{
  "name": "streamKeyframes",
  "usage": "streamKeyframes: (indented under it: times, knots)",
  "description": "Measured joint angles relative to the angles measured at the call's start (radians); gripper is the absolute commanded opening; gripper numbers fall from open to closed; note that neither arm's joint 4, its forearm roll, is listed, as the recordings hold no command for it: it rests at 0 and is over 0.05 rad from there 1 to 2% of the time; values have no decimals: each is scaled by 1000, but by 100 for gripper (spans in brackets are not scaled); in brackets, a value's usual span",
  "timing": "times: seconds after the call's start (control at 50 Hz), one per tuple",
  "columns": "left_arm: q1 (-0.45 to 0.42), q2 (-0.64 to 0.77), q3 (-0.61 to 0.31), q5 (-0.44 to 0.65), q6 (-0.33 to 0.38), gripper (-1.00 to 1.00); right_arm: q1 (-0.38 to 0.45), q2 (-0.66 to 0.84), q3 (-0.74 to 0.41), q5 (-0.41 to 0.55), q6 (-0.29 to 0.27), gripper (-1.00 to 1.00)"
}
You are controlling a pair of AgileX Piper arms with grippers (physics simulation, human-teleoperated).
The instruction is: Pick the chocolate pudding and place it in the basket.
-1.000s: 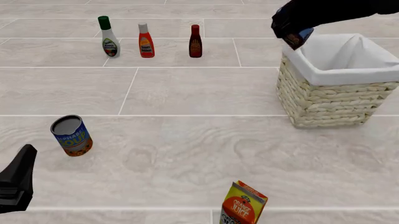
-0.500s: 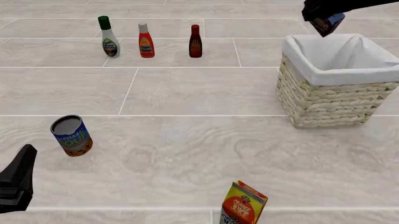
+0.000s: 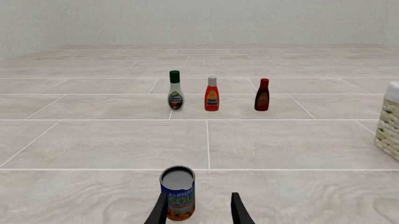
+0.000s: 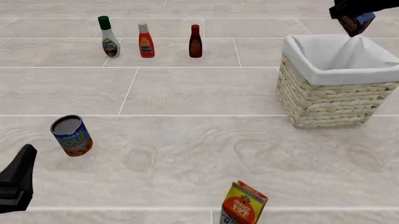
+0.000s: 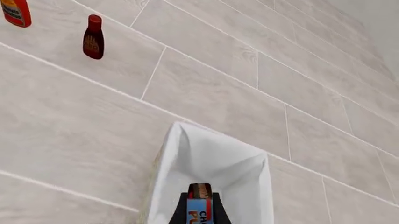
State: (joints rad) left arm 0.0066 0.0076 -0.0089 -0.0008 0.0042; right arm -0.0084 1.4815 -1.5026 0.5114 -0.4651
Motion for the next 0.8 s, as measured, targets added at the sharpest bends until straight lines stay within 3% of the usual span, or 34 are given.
streamKeyframes:
  times: [0.32, 0.8]
  knots:
    - [0, 0, 0, 0, 0, 100, -41, 2, 12, -5, 4, -100]
    - [0, 0, 0, 0, 0, 100, -54, 96, -67, -10, 7, -100]
